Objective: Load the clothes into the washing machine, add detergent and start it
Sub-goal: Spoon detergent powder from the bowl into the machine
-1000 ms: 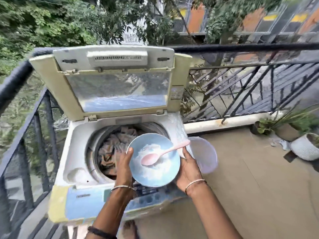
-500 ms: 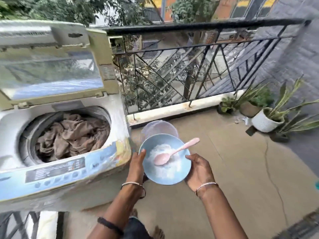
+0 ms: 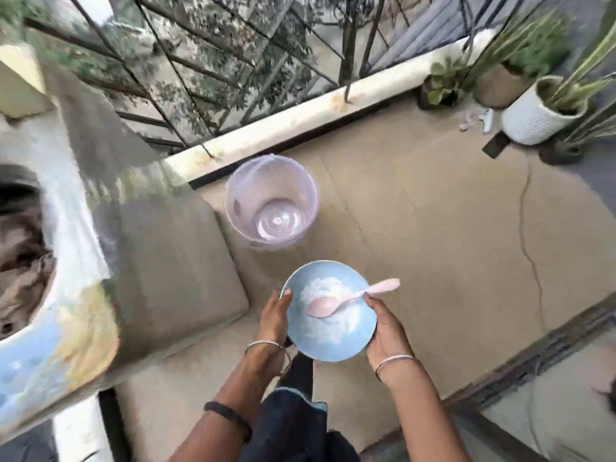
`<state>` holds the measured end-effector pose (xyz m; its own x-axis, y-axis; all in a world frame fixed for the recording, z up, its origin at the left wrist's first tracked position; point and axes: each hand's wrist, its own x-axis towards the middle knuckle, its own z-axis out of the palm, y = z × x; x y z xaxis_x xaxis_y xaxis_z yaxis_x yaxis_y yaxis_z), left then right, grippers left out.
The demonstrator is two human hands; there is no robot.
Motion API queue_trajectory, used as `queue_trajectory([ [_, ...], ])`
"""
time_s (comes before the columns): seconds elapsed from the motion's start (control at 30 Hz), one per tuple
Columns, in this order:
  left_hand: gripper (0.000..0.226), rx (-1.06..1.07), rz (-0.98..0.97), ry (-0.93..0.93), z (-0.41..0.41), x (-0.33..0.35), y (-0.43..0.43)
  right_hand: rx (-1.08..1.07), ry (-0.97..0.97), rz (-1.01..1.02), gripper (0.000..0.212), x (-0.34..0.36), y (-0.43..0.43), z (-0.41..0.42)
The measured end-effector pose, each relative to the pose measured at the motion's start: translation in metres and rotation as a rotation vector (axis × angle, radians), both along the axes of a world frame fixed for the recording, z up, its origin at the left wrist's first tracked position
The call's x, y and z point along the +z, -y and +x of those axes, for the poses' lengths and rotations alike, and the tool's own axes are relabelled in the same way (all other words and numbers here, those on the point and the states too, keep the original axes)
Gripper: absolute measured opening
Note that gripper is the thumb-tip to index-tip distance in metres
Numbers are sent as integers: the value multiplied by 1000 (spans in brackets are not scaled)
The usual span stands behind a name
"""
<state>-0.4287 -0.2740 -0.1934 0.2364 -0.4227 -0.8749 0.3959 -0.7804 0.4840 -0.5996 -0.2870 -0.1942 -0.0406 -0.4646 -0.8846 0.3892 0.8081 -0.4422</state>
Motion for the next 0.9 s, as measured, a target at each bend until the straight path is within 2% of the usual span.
queue_trajectory([
  [0.07, 49, -58, 92, 36, -8, -46, 24, -21, -17, 69, 25, -42, 18, -8],
  [0.1, 53, -87, 137, 43, -11, -69, 38, -24, -43, 105, 26, -66, 29, -11],
  [0.13, 45, -79, 164, 27, -17, -92, 54, -23, -71, 141, 26, -95, 41, -16],
  [0.2, 12, -60, 175, -15, -22, -116, 77, -32, -105, 173, 26, -132, 58, -19],
  [0.23, 10, -61, 197, -24, -26, -137, 89, -31, -124, 189, 25, -153, 68, -20],
  [0.37, 23, -62, 273, -21, -34, -239, 128, -26, -154, 236, 15, -251, 108, -26],
  [0.47, 24, -113, 299, -15, -31, -311, 143, -9, -172, 227, 23, -320, 131, -26],
  [0.57, 24, -166, 315, 9, -29, -375, 158, 13, -174, 208, 19, -391, 146, -24],
  [0.73, 39, -316, 284, 81, -26, -485, 161, 45, -170, 199, 48, -496, 159, -20],
  [0.83, 44, -290, 260, 72, -30, -526, 163, 61, -157, 212, 55, -549, 158, -21],
  [0.9, 39, -266, 268, 43, -32, -545, 164, 64, -154, 217, 57, -574, 157, -23],
])
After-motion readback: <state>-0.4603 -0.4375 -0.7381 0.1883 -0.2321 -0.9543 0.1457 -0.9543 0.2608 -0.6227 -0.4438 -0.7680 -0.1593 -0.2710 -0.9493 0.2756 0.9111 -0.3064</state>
